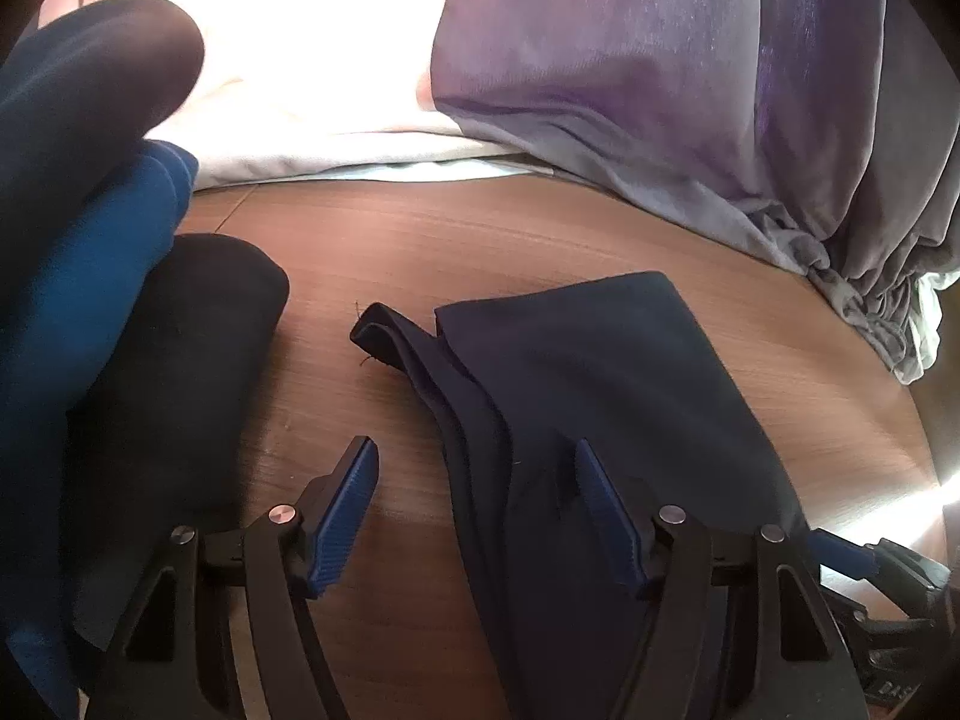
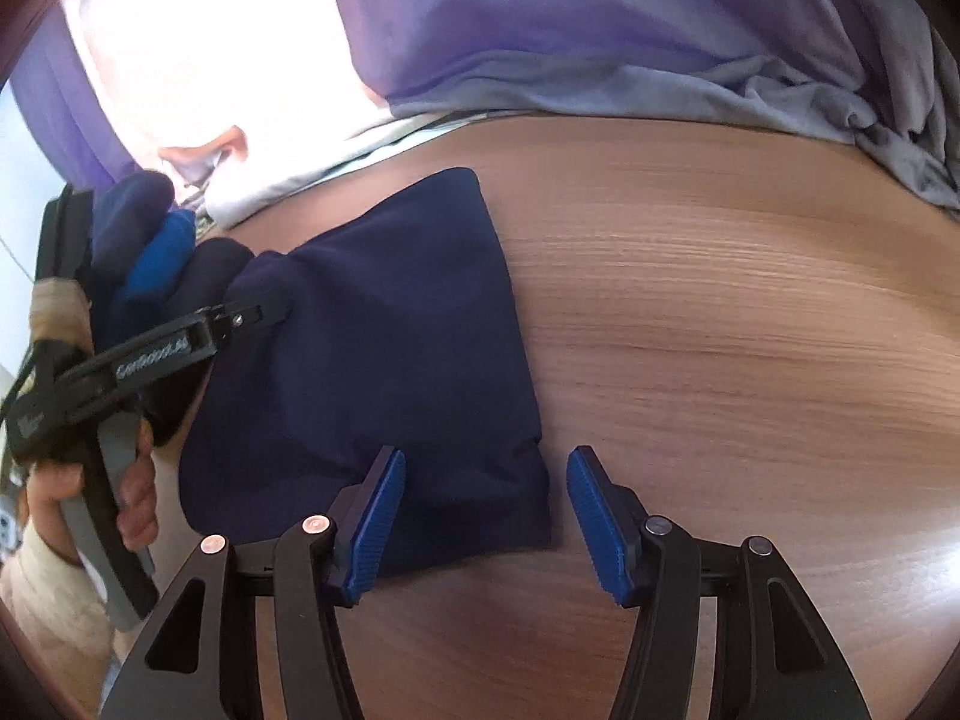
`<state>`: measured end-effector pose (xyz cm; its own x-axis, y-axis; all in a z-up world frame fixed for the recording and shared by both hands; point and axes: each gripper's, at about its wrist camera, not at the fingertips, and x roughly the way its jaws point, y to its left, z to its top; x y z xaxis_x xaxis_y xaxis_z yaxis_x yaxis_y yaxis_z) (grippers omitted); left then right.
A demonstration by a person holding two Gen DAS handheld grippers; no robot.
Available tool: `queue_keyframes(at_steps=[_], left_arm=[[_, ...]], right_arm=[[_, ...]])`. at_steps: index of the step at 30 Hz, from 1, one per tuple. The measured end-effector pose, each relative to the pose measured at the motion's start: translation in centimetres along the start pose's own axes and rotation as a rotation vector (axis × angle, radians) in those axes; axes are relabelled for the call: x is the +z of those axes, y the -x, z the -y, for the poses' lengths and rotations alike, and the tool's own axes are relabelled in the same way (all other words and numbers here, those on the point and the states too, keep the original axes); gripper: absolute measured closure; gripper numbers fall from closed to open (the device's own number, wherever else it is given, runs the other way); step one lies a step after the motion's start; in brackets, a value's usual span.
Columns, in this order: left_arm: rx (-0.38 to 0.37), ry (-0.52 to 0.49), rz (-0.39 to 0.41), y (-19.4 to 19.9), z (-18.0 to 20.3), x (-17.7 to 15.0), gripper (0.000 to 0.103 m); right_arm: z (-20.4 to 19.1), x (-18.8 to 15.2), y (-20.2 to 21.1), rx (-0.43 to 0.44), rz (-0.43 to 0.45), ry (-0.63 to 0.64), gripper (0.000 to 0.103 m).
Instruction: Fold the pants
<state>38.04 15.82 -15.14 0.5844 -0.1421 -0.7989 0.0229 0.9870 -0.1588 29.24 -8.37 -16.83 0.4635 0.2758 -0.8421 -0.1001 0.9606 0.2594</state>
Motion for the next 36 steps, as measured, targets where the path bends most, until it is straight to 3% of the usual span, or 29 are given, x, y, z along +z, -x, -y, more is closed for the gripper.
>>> queue_keyframes(at_steps=[8, 10, 12, 14, 15, 16, 19, 27, 36], left_arm=[[-0.055, 0.032, -0.018, -0.9, 0.0, -0.1, 0.044], [-0.081, 0.023, -0.023, -0.9, 0.2, 0.0, 0.054], [-0.082, 0.027, -0.019, -0.9, 0.2, -0.1, 0.056], [-0.099, 0.025, -0.016, -0.8, 0.2, -0.1, 0.061], [-0.116, 0.026, -0.014, -0.7, 0.2, 0.0, 0.069], [-0.138, 0.024, -0.017, -0.6, 0.2, 0.1, 0.077], [-0.176, -0.005, -0.013, -0.1, 0.3, 0.5, 0.084], [-0.207, -0.073, 0.007, 2.5, 1.2, 0.0, 0.086], [-0.174, -0.102, 0.109, 9.1, 2.4, -0.6, 0.086]], right_arm=[[-0.5, -0.5, 0.1, -0.038, 0.011, 0.033, 0.058], [-0.4, -0.5, 0.1, -0.039, 0.013, 0.031, 0.066], [-0.3, -0.5, 0.0, -0.061, 0.017, 0.037, 0.081], [-0.1, -0.5, 0.0, -0.069, 0.011, 0.033, 0.09], [0.1, -0.4, 0.1, -0.062, 0.005, 0.016, 0.092], [0.2, -0.3, 0.1, -0.059, -0.005, -0.007, 0.092], [0.0, -0.4, 0.5, -0.071, -0.002, -0.042, 0.095], [-2.0, -1.5, 4.1, -0.145, 0.08, -0.065, 0.096], [-3.2, -2.9, 8.6, -0.109, 0.153, -0.036, 0.096]])
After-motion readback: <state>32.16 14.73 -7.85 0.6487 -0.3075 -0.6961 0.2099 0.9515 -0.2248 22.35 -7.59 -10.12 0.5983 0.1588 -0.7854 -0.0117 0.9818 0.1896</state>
